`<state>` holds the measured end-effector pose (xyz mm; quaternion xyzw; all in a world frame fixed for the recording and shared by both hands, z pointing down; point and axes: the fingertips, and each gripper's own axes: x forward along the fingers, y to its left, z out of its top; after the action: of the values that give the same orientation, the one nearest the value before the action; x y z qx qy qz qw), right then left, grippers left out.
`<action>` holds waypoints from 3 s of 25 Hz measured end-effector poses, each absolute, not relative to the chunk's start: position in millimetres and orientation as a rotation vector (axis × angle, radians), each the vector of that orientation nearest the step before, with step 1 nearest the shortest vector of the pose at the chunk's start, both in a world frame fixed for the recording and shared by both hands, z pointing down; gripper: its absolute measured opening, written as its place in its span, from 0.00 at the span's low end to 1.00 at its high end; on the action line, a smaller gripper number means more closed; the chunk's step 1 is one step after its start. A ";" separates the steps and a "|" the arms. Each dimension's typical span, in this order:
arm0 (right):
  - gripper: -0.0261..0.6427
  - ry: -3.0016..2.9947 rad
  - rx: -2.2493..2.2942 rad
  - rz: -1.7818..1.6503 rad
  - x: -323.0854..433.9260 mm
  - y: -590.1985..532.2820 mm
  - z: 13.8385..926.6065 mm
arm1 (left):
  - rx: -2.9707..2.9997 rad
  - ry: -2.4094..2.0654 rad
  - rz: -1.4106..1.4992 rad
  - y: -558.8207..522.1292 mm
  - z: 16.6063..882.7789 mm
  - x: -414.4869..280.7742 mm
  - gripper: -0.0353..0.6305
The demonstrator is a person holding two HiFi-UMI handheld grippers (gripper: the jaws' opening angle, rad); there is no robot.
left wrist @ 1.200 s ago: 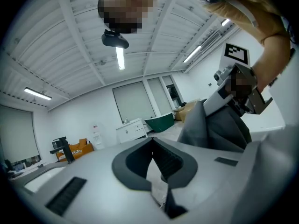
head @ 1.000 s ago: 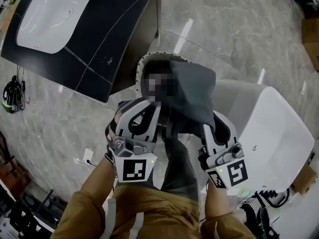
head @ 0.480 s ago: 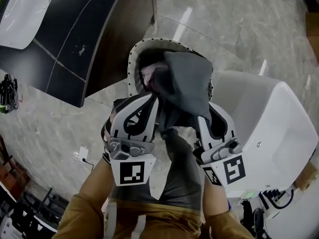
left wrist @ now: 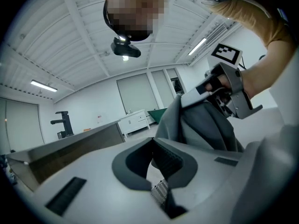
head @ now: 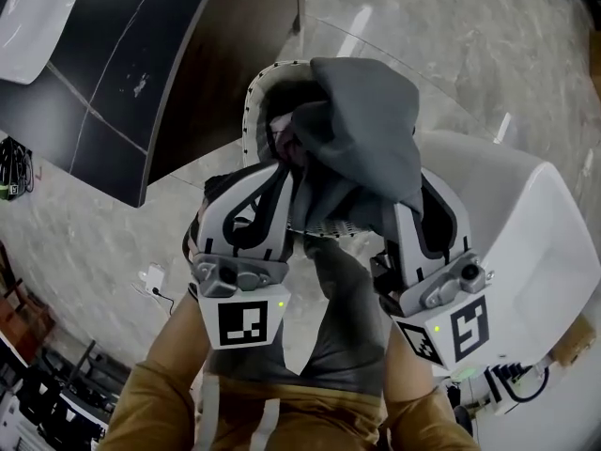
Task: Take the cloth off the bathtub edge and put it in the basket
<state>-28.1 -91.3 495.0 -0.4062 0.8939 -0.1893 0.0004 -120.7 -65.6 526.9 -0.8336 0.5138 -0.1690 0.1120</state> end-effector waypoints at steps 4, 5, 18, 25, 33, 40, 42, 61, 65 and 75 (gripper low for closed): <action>0.12 2.796 -1.208 -0.497 -37.7 -104.7 472.2 | -2.443 1.536 -0.500 -67.2 533.1 -121.6 0.06; 0.12 2.813 -1.204 -0.490 -38.3 -104.4 475.9 | -2.443 1.542 -0.498 -66.8 534.0 -120.8 0.06; 0.12 3.067 -1.215 -0.902 -41.0 -52.8 683.5 | -2.444 1.598 -0.546 -63.4 593.4 -121.3 0.06; 0.12 3.111 -1.241 -0.776 -38.0 -65.9 721.6 | -2.440 1.582 -0.572 -63.2 638.9 -121.8 0.06; 0.14 3.240 -1.272 -0.887 -39.0 -62.4 812.0 | -2.464 1.571 -0.581 -67.4 675.2 -114.6 0.06; 0.36 3.402 -1.222 -1.048 -35.1 -48.2 840.1 | -2.491 1.558 -0.612 -70.0 665.8 -112.3 0.06; 0.38 3.402 -1.268 -1.036 -29.4 -49.0 829.6 | -2.499 1.557 -0.624 -68.9 657.3 -112.1 0.06; 0.05 3.230 -1.406 -0.907 -7.2 -29.2 580.0 | -2.585 1.439 -0.527 -50.0 466.1 -81.9 0.06; 0.05 3.118 -1.462 -0.919 3.9 -28.5 511.9 | -2.566 1.425 -0.495 -52.8 410.1 -85.2 0.06; 0.05 2.804 -1.711 -0.817 55.7 -35.8 353.4 | -2.548 1.397 -0.414 -44.9 288.4 -83.7 0.06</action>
<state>55.7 -35.8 353.4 -0.5016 0.8223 -0.2396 -0.1213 -83.7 -44.9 288.4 -0.8635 0.4734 -0.1402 0.1032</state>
